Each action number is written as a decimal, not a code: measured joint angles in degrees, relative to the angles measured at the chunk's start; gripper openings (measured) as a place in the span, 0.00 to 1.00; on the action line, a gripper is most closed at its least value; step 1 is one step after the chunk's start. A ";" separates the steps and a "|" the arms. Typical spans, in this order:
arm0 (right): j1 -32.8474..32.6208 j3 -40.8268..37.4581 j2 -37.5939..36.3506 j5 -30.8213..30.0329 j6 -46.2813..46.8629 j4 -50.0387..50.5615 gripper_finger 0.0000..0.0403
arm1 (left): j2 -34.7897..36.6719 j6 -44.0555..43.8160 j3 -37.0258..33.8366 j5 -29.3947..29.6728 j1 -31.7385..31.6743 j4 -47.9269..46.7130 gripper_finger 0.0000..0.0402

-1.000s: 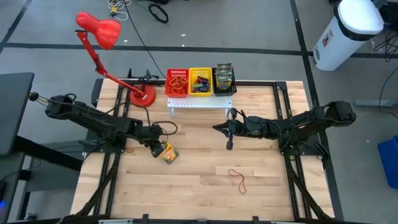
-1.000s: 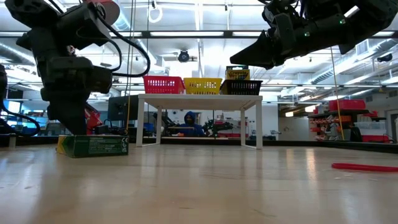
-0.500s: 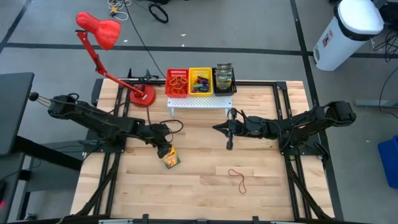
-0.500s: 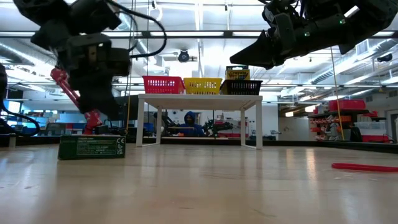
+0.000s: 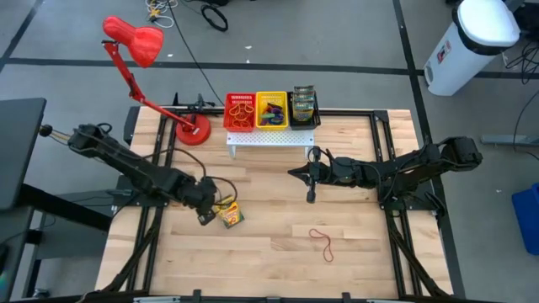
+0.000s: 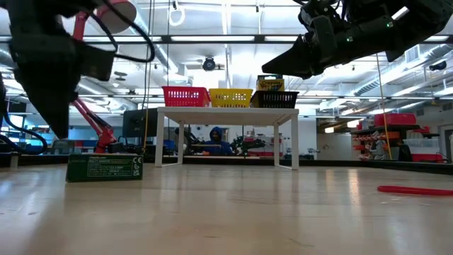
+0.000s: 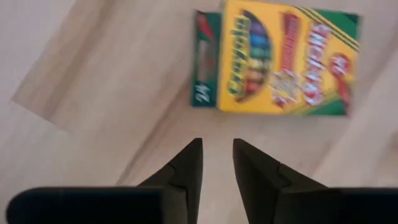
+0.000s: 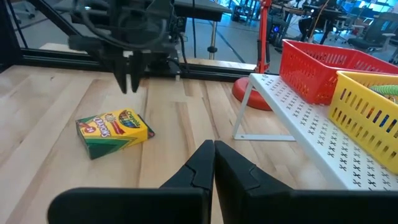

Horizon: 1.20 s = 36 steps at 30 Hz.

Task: Pick & Place Office Desk Supplies
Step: Put the yellow crayon box into the black bin on the shelf

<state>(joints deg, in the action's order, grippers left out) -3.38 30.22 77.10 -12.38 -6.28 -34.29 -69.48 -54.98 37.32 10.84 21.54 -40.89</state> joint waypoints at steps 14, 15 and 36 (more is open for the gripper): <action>0.00 0.00 0.00 0.02 0.40 -0.12 0.05 | 6.18 5.68 -16.72 -7.42 -11.93 24.09 0.25; 0.00 0.00 0.00 0.04 0.42 -0.17 0.05 | 6.73 5.79 -17.57 -8.53 -12.53 25.96 0.25; 0.00 0.00 0.00 0.02 0.44 -0.30 0.05 | 2.37 10.23 -20.45 -12.72 -13.87 33.80 0.24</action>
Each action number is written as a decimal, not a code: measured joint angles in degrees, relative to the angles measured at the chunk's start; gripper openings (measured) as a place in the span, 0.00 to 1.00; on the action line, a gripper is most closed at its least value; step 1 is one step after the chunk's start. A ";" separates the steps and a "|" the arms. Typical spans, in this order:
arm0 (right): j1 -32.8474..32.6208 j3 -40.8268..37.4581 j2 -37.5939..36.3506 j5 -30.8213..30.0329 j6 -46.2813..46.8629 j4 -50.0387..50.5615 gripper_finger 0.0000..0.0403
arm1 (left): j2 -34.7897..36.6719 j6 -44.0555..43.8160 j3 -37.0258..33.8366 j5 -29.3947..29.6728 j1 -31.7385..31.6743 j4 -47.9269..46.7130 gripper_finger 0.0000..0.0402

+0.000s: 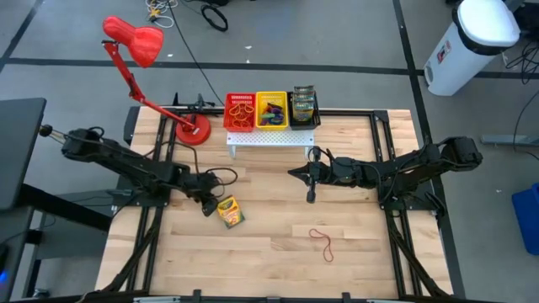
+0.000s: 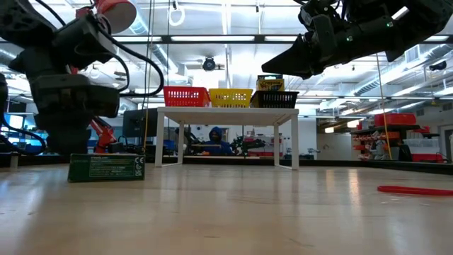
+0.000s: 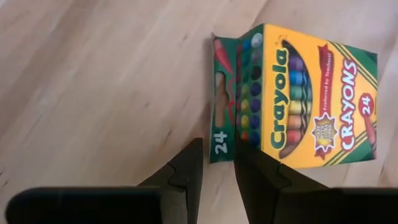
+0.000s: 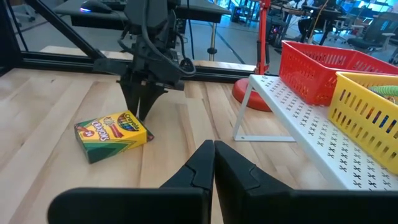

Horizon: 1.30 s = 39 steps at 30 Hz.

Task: Pick & Place Office Desk Supplies
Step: Put the yellow crayon box into the black bin on the shelf

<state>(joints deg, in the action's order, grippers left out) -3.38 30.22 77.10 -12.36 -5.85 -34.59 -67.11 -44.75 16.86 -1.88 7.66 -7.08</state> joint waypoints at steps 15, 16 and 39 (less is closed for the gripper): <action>0.00 0.00 0.00 0.00 0.00 -0.02 0.05 | -0.82 2.77 -0.11 2.06 3.55 3.89 0.01; 0.00 0.00 0.00 -0.01 0.00 -0.02 0.05 | -0.82 2.79 0.09 2.72 3.66 3.74 0.01; 0.00 0.00 0.00 4.35 6.53 0.03 0.03 | -0.77 20.20 12.77 10.41 5.03 5.34 0.01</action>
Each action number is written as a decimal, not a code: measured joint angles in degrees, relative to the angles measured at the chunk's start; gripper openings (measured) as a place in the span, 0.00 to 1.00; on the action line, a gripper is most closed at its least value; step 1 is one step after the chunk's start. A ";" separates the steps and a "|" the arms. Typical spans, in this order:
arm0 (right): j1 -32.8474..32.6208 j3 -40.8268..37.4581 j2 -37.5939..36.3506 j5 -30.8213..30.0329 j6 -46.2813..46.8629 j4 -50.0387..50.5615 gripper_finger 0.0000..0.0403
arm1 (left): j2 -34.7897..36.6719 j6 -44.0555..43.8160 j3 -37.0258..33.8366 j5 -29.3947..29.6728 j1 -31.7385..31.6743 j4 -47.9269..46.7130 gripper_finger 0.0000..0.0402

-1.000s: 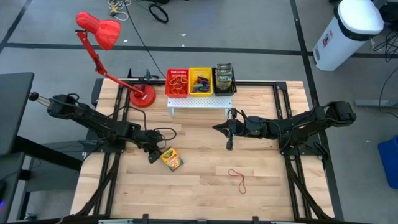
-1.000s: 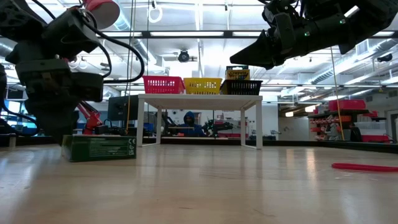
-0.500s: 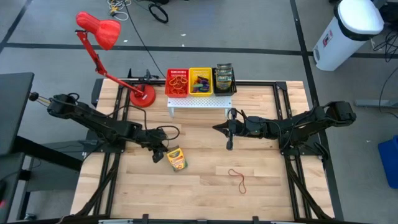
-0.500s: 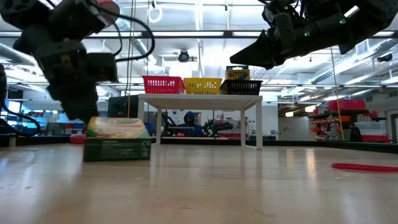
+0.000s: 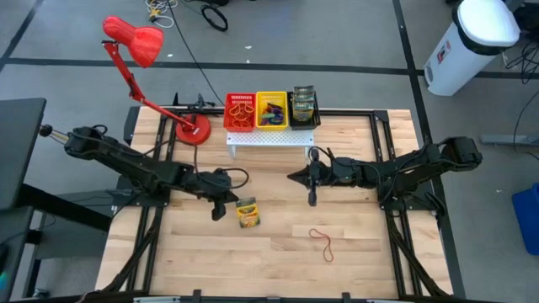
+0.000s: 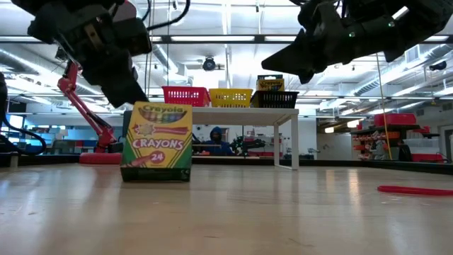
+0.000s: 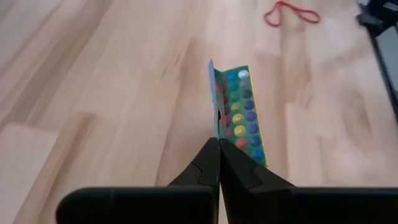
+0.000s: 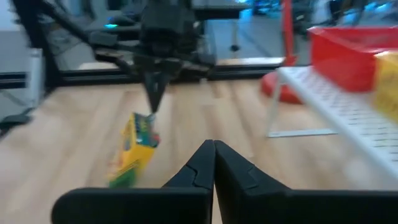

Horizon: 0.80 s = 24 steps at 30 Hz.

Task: Pick & Place Office Desk Supplies
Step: Put the yellow crayon box into the black bin on the shelf

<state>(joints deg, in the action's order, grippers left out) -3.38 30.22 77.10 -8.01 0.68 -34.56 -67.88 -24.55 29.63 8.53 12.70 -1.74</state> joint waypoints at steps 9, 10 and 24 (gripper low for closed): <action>-2.01 6.87 6.84 4.65 10.10 6.84 0.14 | 0.02 3.21 0.26 2.01 2.20 0.81 0.01; -2.70 8.12 8.03 5.24 10.11 7.47 0.18 | 0.02 3.71 0.26 2.01 2.39 1.27 0.01; -6.42 28.29 19.15 6.16 12.63 27.09 0.68 | 0.02 7.52 0.26 1.97 3.28 6.27 0.01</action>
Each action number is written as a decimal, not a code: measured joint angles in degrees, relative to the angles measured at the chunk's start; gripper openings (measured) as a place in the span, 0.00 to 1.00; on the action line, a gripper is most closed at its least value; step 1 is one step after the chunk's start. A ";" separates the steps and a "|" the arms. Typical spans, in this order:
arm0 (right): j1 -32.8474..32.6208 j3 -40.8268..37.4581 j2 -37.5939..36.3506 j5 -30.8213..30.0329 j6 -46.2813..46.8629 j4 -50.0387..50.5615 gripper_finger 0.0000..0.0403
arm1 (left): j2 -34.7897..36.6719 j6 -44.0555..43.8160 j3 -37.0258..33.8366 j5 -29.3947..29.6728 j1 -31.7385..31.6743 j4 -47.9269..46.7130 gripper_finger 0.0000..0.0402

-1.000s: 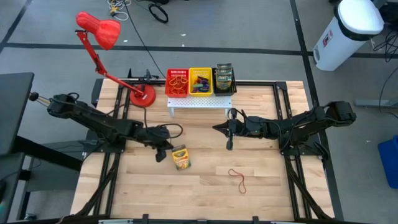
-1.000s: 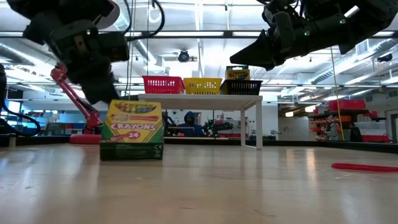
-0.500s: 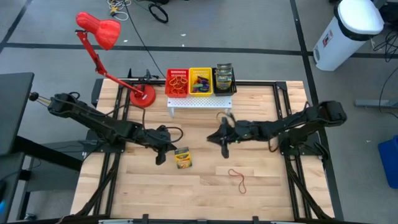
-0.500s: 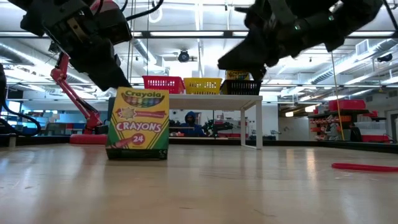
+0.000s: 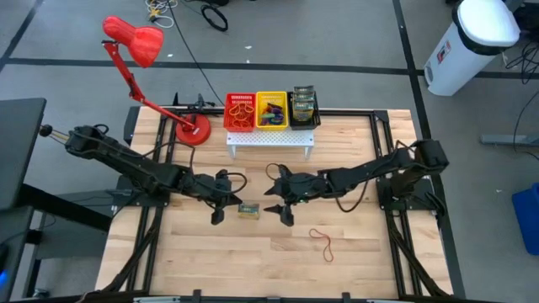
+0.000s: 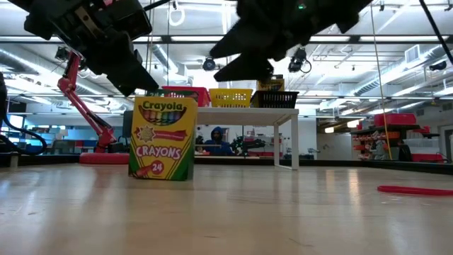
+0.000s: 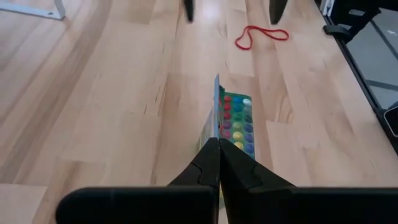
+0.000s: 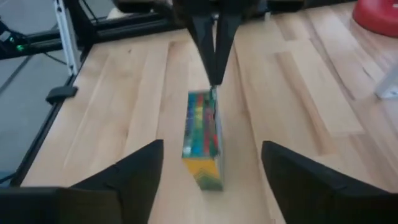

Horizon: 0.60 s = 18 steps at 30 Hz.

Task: Pick & Place Office Desk Supplies
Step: Put the yellow crayon box into the black bin on the shelf

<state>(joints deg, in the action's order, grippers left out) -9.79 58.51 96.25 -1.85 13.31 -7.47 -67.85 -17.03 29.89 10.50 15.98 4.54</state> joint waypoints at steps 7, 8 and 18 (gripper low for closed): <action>-1.65 5.52 7.64 -0.63 -2.19 -0.37 0.77 | 0.00 1.12 0.00 -0.09 0.26 -0.02 0.01; -1.70 6.37 8.43 -1.14 -3.32 -0.26 0.77 | 0.00 1.26 0.00 -0.06 0.25 -0.04 0.01; -1.86 12.90 16.00 -4.61 -8.61 1.74 0.67 | 0.00 1.43 0.00 -0.04 0.25 0.02 0.01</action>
<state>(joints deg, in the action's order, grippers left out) -11.65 71.41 112.25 -6.46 4.71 -5.73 -67.85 -15.59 29.89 10.46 16.23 4.56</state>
